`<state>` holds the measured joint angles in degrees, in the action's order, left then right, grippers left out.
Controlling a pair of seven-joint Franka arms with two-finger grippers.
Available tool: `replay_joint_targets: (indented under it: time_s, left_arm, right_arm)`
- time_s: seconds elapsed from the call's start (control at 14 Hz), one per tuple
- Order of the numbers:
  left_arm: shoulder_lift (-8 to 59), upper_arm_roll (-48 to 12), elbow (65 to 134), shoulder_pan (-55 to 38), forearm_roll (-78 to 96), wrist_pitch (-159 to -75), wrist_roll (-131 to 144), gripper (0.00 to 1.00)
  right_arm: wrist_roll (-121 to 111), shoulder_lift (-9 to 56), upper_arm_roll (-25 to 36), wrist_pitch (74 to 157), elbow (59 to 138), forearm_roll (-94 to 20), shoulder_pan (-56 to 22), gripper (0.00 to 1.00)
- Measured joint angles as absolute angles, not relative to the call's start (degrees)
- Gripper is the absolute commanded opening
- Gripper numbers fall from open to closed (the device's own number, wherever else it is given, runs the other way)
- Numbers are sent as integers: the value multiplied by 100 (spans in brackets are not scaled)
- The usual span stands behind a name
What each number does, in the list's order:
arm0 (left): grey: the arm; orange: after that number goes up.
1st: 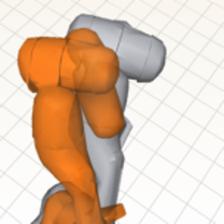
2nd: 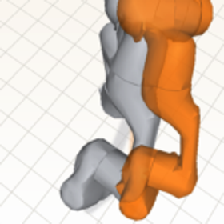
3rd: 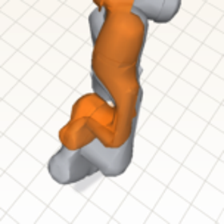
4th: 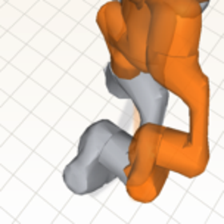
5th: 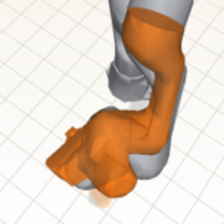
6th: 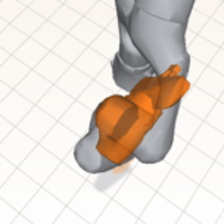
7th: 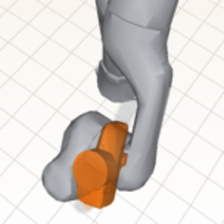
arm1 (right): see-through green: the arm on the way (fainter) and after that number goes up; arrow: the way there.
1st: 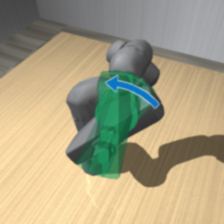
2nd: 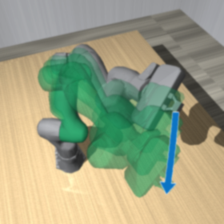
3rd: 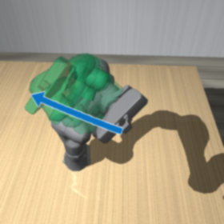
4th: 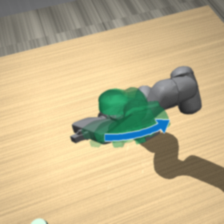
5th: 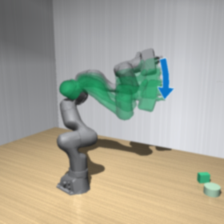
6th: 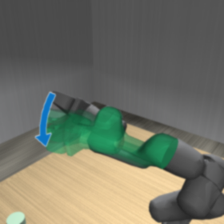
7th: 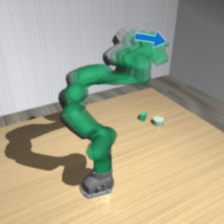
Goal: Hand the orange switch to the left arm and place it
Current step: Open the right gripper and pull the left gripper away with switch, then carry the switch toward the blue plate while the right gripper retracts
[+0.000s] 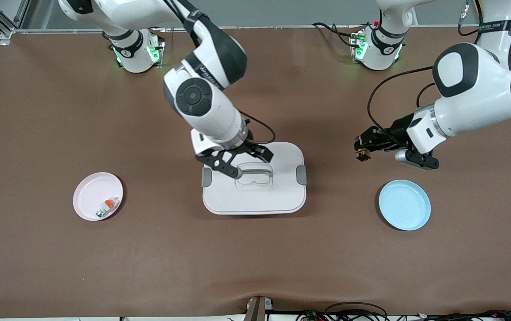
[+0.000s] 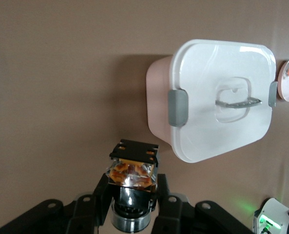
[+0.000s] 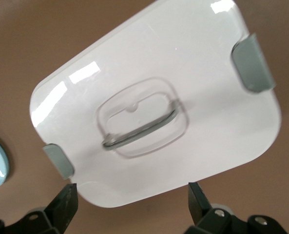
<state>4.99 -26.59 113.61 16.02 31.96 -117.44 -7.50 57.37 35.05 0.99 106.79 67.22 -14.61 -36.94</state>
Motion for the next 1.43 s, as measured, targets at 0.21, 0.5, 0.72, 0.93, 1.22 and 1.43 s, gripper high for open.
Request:
replay_joint_targets:
  time_s: [0.21, 0.5, 0.72, 0.93, 1.22, 1.43]
  left_arm:
    - [525, -2645, 11312, 1937, 2562, -11659, -750, 0]
    - [708, -2631, 11274, 2157, 2267, -11617, -750, 0]
    - [978, -2623, 11239, 2300, 1733, -11618, -750, 0]
    - [1136, -2617, 11196, 2431, 1304, -11618, -750, 0]
    - [1177, -2612, 11162, 2527, 1115, -11657, -750, 0]
    - [1232, -2609, 11109, 2606, 981, -11724, -637, 0]
  right_arm:
    - [4560, 3159, 115, 10490, 7115, -915, -3419, 100]
    - [2769, 2550, 145, 9784, 7486, -611, -2674, 100]
    - [1652, 2217, 153, 9331, 7517, -594, -1939, 100]
    - [892, 1921, 152, 9091, 7556, -549, -1388, 100]
    - [520, 1573, 148, 8784, 7576, -483, -983, 100]
    - [364, 1423, 144, 8739, 7591, -167, -862, 100]
